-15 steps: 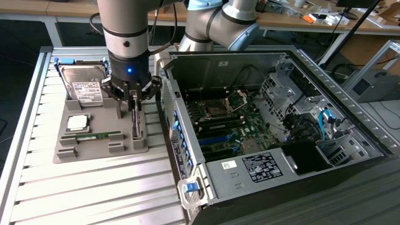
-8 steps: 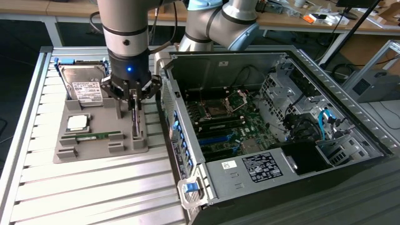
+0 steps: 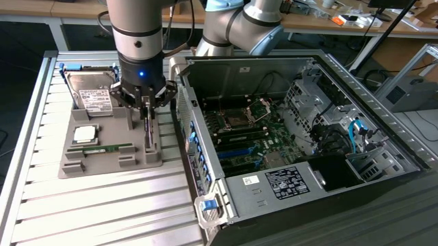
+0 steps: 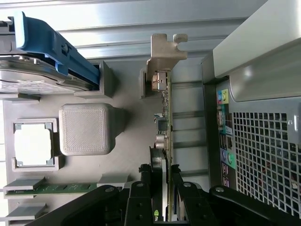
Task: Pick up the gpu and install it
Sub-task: 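Pick up the gpu and move the gpu toward the slot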
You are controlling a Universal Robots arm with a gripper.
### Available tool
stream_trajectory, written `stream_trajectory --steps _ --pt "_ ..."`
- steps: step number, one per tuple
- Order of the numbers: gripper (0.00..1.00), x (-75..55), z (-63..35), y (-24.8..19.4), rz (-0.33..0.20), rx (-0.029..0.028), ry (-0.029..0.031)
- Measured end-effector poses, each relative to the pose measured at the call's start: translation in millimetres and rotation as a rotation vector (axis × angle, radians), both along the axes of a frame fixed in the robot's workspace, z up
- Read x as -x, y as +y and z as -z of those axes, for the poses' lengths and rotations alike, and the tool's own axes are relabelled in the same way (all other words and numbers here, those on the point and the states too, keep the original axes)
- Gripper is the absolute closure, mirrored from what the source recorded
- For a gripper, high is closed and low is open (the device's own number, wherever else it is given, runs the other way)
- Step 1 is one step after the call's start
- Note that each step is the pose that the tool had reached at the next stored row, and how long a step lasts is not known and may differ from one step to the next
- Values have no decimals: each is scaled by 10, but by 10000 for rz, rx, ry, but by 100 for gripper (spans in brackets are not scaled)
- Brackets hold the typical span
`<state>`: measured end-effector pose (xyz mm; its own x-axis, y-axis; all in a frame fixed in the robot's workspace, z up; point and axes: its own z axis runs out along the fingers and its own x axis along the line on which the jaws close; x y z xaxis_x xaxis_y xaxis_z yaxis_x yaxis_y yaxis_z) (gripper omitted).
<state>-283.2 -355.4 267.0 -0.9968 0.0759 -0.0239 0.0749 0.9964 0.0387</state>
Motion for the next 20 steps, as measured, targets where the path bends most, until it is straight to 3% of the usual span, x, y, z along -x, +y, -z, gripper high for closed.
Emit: stream_trajectory --steps 20 --pt "73 0 -70 0 0 -1 -1"
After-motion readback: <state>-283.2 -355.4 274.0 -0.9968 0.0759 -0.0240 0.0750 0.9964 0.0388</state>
